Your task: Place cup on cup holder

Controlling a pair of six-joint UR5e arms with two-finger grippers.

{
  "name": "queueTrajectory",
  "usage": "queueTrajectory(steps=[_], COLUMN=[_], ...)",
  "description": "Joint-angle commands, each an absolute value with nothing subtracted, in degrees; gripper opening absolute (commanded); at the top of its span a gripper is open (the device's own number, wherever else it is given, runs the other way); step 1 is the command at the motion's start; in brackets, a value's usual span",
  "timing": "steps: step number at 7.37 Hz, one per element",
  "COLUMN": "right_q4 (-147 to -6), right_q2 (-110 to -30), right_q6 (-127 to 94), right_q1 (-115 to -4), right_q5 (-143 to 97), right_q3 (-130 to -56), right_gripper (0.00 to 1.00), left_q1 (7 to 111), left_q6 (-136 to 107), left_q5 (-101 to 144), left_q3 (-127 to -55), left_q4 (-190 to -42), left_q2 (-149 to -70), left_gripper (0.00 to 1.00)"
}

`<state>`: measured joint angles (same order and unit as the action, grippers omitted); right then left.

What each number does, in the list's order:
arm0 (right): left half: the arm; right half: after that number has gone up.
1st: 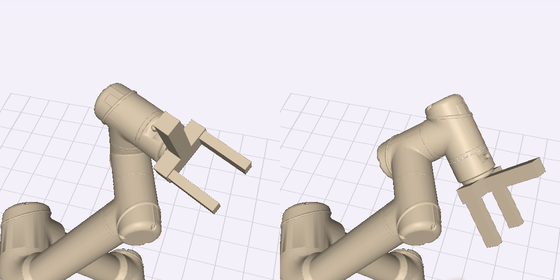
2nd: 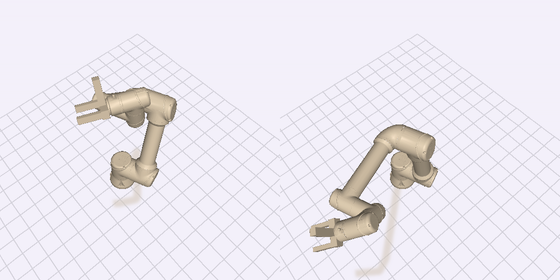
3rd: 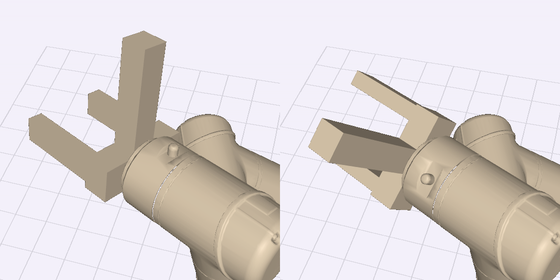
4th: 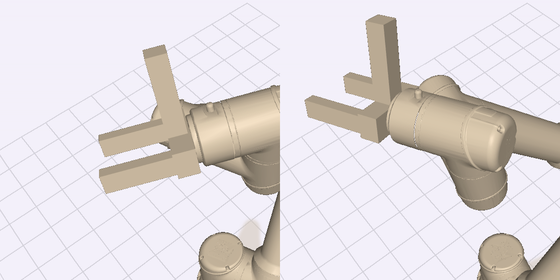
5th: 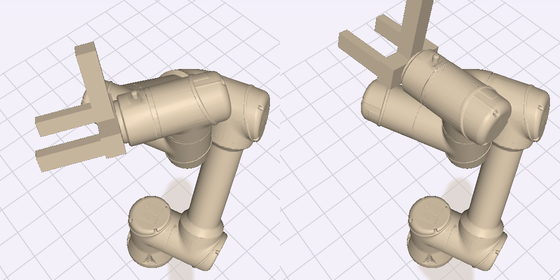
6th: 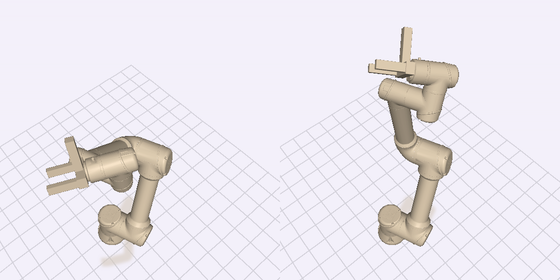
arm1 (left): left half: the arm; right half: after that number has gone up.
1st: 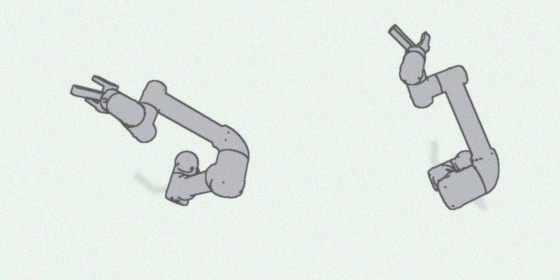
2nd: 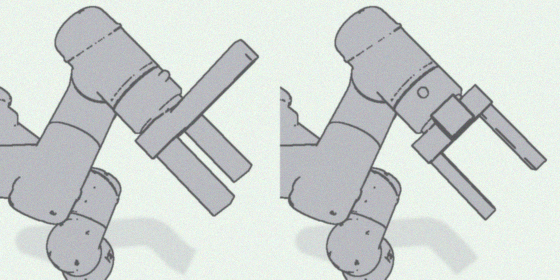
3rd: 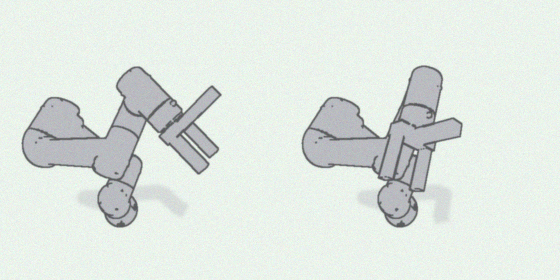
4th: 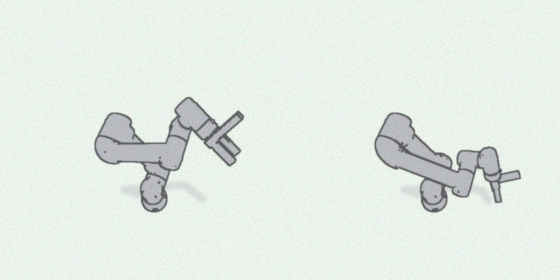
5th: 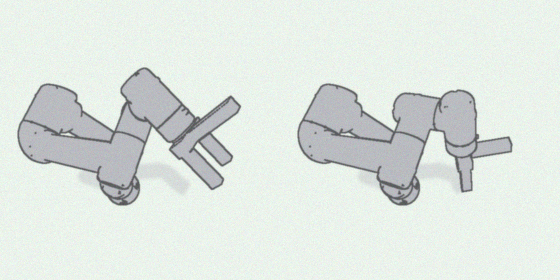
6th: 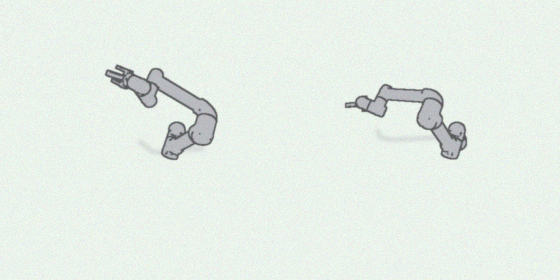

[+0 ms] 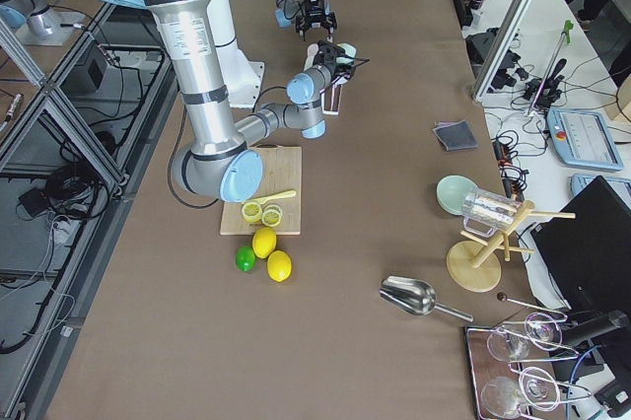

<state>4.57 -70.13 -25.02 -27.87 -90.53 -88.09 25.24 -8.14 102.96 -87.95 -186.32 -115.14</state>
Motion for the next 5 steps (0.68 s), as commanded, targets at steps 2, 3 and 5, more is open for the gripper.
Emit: queueTrajectory(steps=[2,3,5], right_q4=[4.6,4.6,4.6], right_q2=[-70.9,-71.2,-72.2], right_q6=[-25.3,-25.6,-25.7], right_q1=[-27.9,-27.9,-27.6], right_q5=[-90.5,-90.4,-90.4], right_q3=[-88.7,-88.8,-89.5], right_gripper=[0.49,0.58,1.00], left_q1=[30.4,32.5,36.0], left_q6=[-8.0,-7.8,-7.6], left_q5=[103.2,103.3,103.3], left_q3=[-98.9,-100.4,-105.6], left_q4=[-161.6,-155.8,-139.7], left_q2=[-112.1,-111.5,-108.9], left_gripper=[0.99,0.99,0.99])
